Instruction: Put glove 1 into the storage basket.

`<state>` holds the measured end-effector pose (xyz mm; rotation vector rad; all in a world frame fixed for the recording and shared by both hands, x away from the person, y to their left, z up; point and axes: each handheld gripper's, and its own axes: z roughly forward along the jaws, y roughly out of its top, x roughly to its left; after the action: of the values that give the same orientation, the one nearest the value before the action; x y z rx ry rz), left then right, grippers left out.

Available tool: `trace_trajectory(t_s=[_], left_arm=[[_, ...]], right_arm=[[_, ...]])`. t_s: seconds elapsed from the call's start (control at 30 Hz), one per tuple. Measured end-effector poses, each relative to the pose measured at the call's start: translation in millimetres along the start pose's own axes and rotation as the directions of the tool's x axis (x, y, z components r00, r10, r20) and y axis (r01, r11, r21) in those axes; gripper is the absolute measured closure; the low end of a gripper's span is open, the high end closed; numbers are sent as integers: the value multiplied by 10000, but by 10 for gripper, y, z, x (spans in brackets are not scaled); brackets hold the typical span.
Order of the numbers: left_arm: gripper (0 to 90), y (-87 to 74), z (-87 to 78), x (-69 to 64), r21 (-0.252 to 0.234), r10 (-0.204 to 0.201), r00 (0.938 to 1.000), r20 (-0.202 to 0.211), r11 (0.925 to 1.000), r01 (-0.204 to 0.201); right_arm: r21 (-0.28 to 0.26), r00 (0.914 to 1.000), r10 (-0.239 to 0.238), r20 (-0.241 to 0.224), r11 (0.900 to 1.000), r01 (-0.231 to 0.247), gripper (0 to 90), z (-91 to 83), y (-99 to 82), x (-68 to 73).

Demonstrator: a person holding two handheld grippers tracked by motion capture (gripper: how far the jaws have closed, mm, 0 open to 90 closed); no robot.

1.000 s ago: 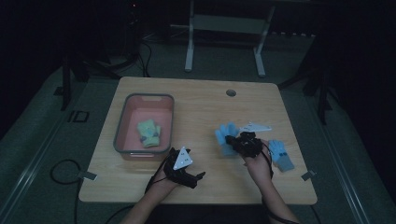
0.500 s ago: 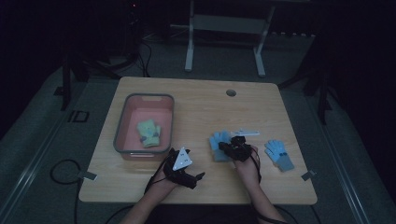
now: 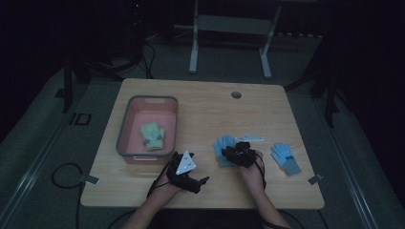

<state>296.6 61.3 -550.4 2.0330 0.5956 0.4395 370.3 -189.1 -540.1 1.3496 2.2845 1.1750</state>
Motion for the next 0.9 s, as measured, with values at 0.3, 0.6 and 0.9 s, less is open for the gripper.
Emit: trace_trajectory(t_s=[0.3,0.6,0.9], left_arm=[[4,-14,18,-11,67,72,9999,132,10000,-73],[4,-19,13,-2,17,-27,9999,149,10000,27],[4,-20,19,-10,35,-3,9998,199,10000,2]], right_arm=[[398,9720,-2287,-539,9722,2309,631,6,118,-125],[840,9646,-2610,-380,9610,2634,644,130,50,-183],[774,9656,-2563,-436,9628,2590,639,82,50,-248]])
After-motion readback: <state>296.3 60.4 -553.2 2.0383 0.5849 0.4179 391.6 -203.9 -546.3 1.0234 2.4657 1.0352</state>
